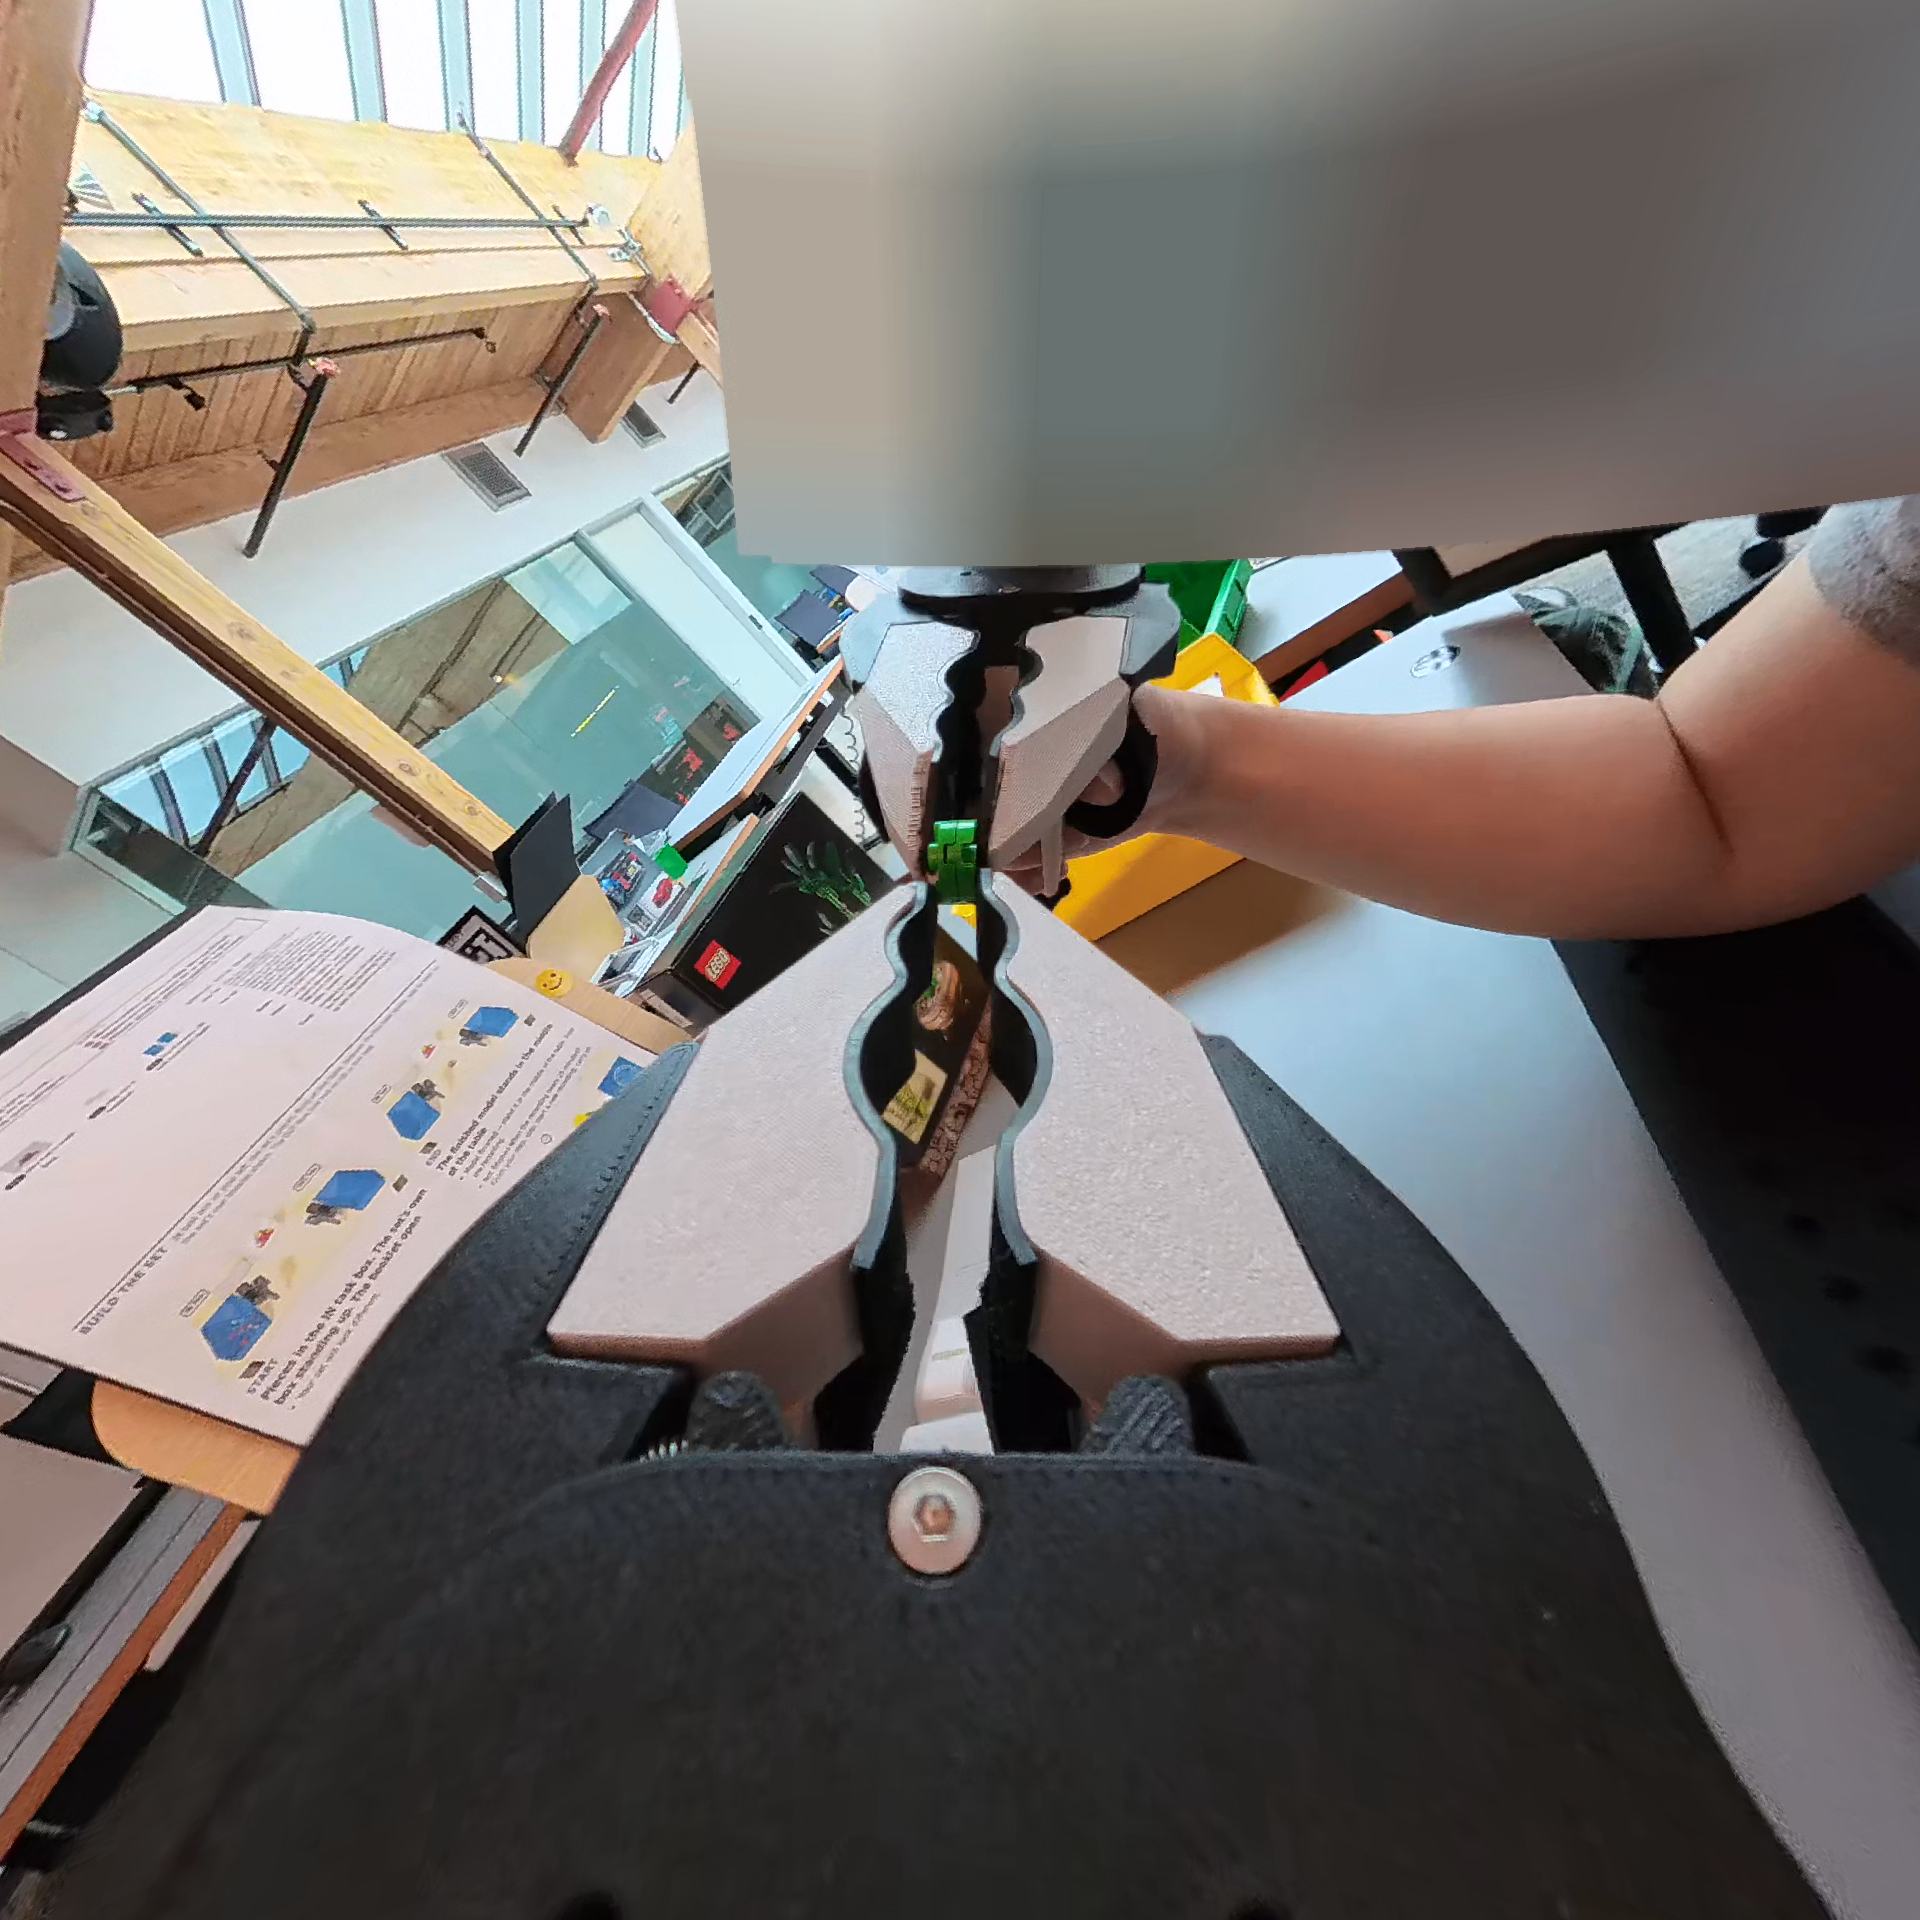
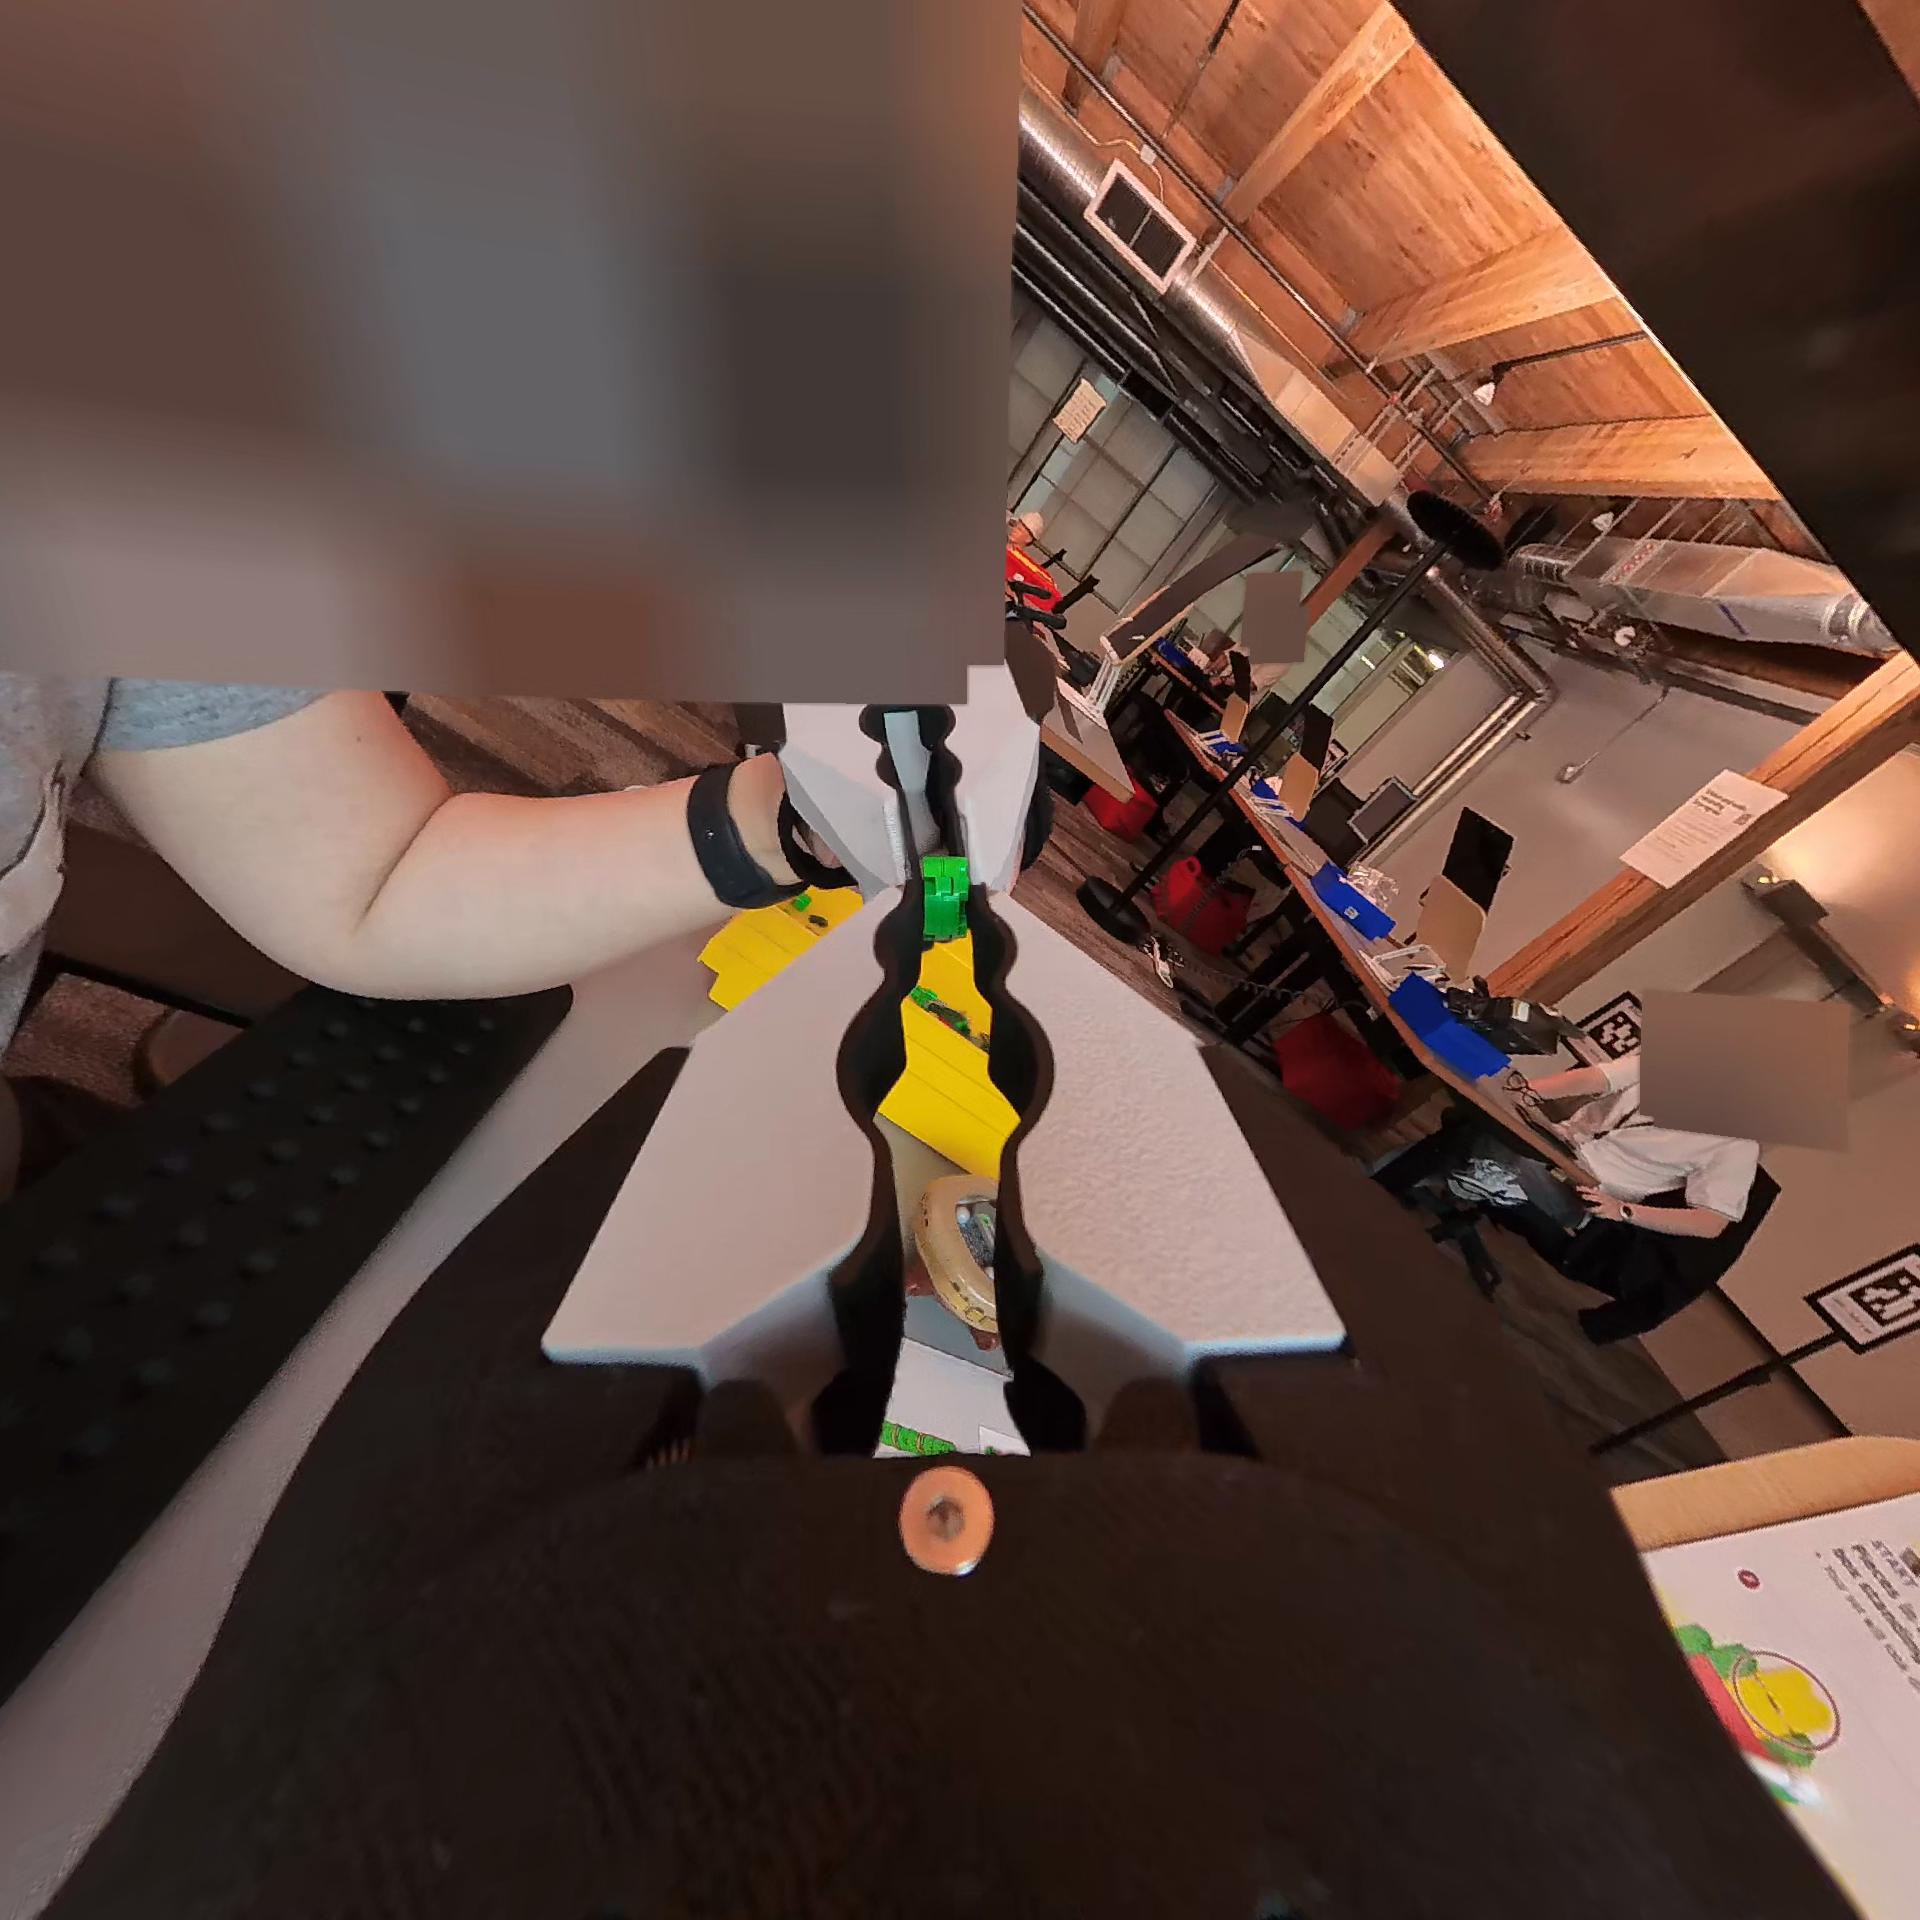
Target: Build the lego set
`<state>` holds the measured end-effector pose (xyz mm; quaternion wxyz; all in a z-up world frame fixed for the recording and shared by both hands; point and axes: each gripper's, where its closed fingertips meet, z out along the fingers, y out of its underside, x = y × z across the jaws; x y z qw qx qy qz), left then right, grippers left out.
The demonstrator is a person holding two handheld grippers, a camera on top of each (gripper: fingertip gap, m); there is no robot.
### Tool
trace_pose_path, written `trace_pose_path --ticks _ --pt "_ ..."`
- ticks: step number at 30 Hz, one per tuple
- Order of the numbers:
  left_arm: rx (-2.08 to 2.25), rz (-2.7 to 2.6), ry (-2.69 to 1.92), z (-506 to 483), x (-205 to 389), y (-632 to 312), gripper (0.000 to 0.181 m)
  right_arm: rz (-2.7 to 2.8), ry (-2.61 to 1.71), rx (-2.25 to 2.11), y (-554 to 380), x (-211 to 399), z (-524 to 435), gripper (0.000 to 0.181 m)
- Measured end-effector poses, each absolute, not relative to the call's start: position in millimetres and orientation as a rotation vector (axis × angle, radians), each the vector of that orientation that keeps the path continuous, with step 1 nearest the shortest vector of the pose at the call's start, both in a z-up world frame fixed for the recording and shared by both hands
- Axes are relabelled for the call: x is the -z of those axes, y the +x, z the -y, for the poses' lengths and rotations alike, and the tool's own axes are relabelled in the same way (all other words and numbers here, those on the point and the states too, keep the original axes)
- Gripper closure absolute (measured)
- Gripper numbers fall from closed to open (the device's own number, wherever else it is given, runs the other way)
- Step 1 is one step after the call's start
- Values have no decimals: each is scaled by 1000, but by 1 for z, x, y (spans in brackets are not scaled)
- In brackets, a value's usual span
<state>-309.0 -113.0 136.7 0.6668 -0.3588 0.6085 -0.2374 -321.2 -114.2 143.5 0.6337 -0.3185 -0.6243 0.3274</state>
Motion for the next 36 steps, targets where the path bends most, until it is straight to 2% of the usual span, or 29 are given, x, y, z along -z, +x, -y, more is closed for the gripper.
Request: trace_pose_path --ticks 7,12,14,16,21,27,36 --pt "533 -1407 -833 111 -129 -307 176 1475 -763 -676 -319 -135 110 174" --pt "682 -1300 -918 97 -139 -315 175 1366 -720 -601 -323 -147 98 174" --pt "738 -1260 -1012 85 -138 -327 161 1339 -678 -531 -325 -148 93 175" --pt "860 -1199 -1088 78 -142 -342 154 1283 -644 -457 -327 -151 87 175" --pt "1304 -992 -1174 67 -163 -369 150 1252 -614 -218 -333 -142 63 175" --pt "1398 -940 -1357 42 -139 -361 141 1303 -618 -21 -340 -123 46 175" --pt "1439 -1064 -1434 53 -117 -328 147 1317 -597 4 -342 -121 48 175"
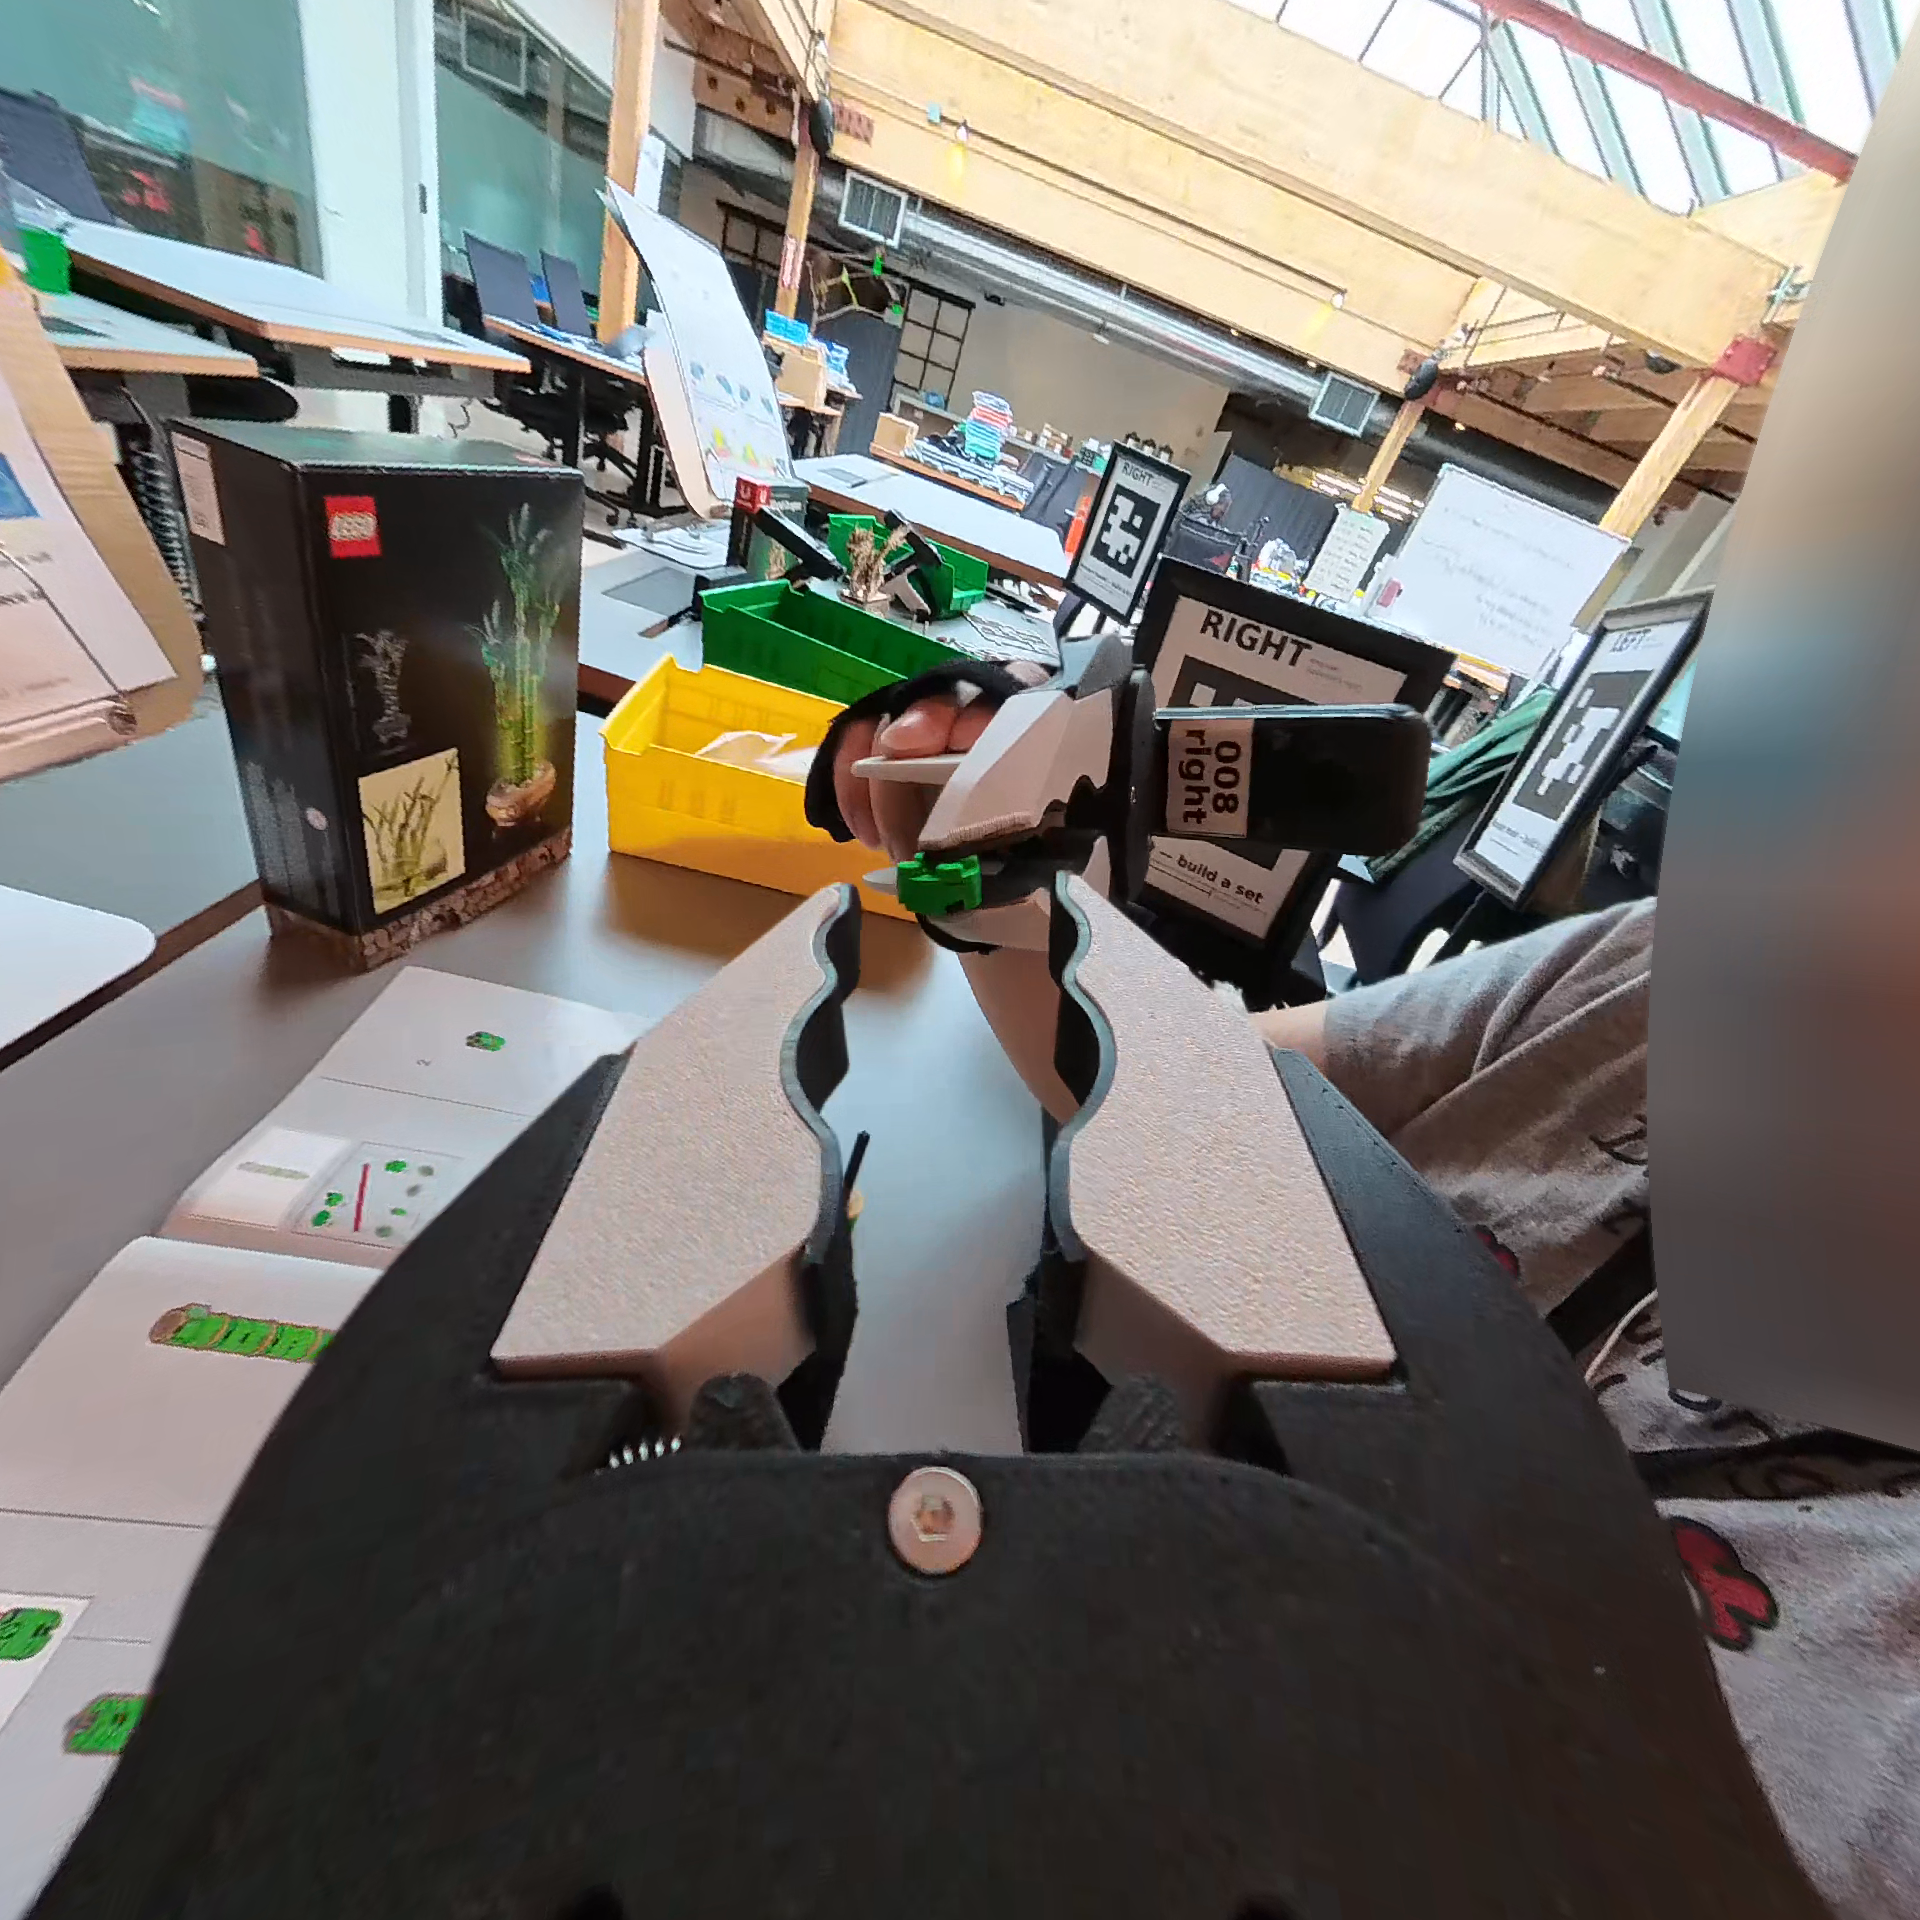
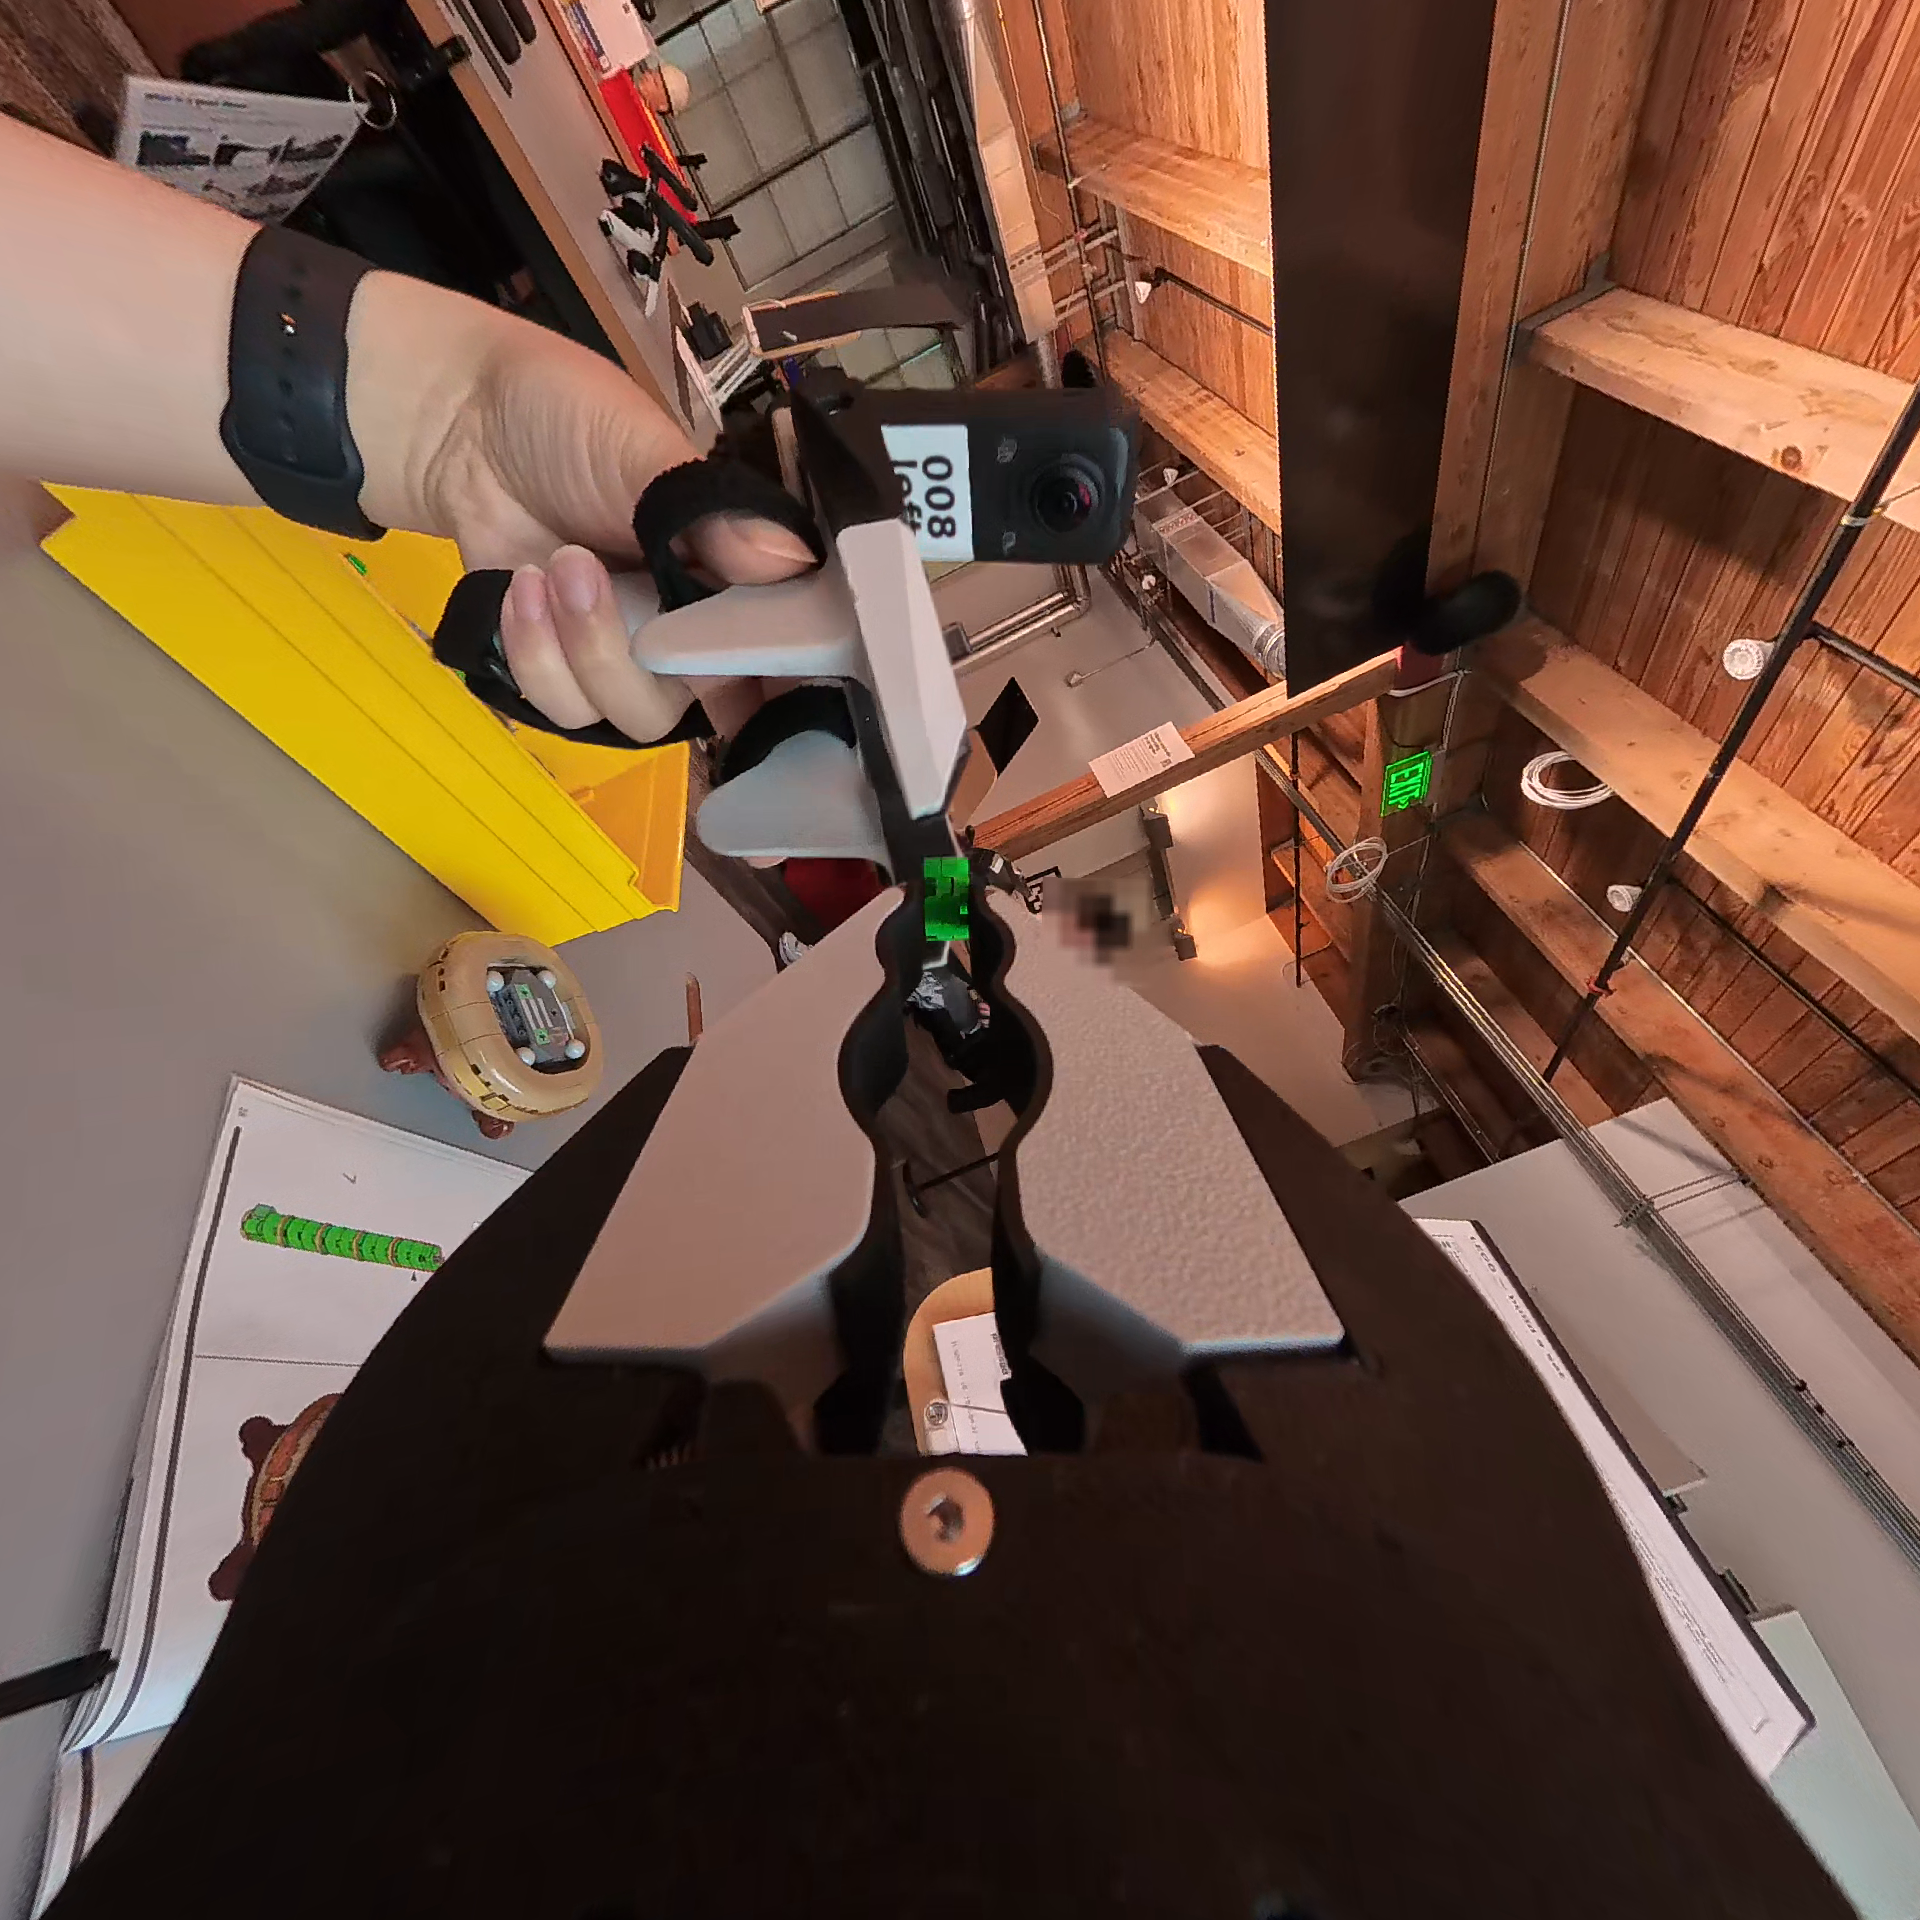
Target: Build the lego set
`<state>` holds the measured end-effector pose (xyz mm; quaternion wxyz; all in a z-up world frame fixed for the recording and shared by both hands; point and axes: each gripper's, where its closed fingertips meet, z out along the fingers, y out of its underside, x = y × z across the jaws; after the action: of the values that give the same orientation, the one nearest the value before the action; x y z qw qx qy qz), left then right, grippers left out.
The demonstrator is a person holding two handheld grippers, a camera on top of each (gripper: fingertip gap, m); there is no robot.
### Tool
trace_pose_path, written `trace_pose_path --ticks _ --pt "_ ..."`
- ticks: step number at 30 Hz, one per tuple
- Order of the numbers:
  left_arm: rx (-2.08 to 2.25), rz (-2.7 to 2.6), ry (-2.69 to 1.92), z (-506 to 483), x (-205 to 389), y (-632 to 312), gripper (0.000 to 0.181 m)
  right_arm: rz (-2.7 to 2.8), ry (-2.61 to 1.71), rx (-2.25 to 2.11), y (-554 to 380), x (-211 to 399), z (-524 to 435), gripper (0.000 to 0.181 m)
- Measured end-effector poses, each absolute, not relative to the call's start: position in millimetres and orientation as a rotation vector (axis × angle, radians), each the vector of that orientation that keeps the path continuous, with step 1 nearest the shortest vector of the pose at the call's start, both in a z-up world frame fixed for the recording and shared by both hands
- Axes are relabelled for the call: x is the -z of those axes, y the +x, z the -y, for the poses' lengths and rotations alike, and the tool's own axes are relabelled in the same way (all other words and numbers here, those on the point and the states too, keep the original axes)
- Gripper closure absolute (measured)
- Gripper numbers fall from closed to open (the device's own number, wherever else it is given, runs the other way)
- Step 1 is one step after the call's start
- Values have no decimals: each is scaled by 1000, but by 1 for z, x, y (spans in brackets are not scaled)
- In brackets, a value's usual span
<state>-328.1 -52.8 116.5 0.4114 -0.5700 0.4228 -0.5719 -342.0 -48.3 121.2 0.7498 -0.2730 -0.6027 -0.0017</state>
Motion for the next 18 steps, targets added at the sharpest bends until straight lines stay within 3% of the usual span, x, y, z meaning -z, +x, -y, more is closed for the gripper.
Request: trace_pose_path --ticks 7,18 --pt "1464 -1095 -1414 57 -116 -324 163 1306 -591 -15 -338 -125 50 175" --pt "1530 -1065 -1390 59 -123 -327 151 1316 -579 -38 -338 -126 55 176"
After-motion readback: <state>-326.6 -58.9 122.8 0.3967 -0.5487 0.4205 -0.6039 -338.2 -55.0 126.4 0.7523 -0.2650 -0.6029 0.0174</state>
